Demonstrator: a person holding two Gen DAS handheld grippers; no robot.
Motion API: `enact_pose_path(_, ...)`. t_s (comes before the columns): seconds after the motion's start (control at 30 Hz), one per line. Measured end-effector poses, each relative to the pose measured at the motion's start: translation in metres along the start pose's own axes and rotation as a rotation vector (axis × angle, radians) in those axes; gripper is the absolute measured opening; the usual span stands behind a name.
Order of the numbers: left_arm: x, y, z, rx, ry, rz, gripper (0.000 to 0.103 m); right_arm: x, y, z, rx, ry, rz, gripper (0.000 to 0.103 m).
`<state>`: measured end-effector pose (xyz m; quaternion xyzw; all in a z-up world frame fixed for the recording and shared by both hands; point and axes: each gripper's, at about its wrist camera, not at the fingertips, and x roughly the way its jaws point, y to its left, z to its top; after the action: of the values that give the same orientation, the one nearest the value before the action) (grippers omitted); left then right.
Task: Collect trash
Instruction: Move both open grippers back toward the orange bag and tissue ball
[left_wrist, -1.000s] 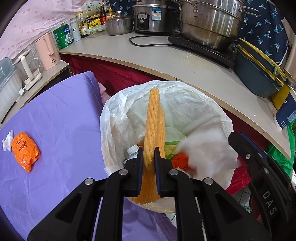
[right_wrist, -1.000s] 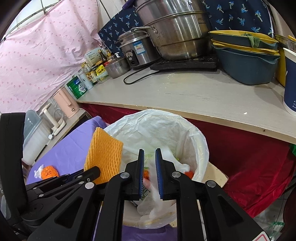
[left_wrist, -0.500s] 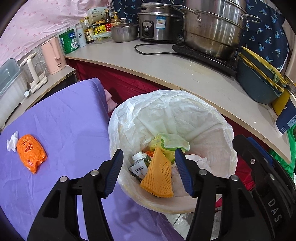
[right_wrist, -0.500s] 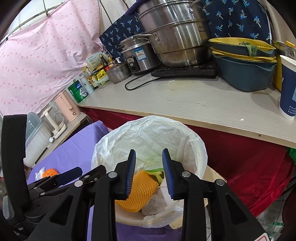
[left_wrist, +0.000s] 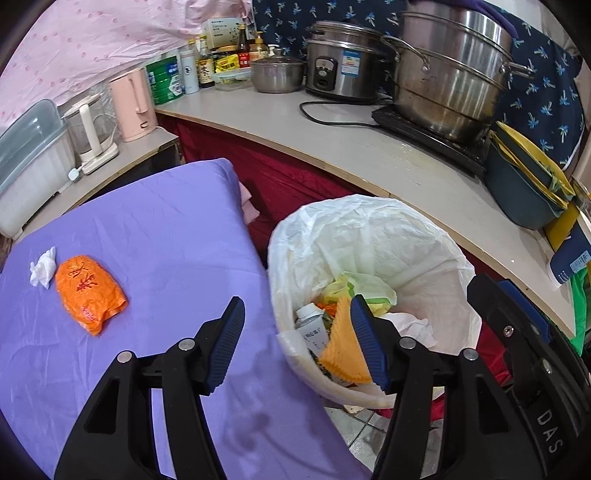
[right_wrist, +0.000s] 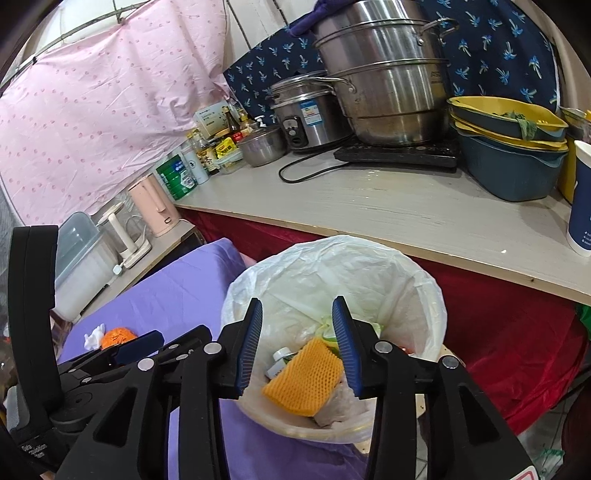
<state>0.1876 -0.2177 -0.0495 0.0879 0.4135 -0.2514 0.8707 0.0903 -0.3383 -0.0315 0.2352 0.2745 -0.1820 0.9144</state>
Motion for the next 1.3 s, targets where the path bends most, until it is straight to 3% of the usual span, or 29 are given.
enact_pose_path(0.47,-0.029,0.079,-0.012,-0.102,-0.026,0.073,0.057,0.002,0.079,-0.022,-0.089,0.040,0.086,0.044)
enact_pose_path(0.67,-0.041,0.130,-0.022,-0.163,-0.037,0.126,0.064,0.010,0.121,-0.037,-0.140,0.073,0.129,0.047)
enact_pose_path(1.1,-0.049,0.249,-0.045,-0.285,-0.016,0.263,0.066,0.058,0.212,-0.077,-0.233,0.188,0.220,0.049)
enact_pose_path(1.3,-0.043,0.299,-0.053,-0.335,0.000,0.317,0.070,0.083,0.248,-0.092,-0.265,0.226,0.245,0.061)
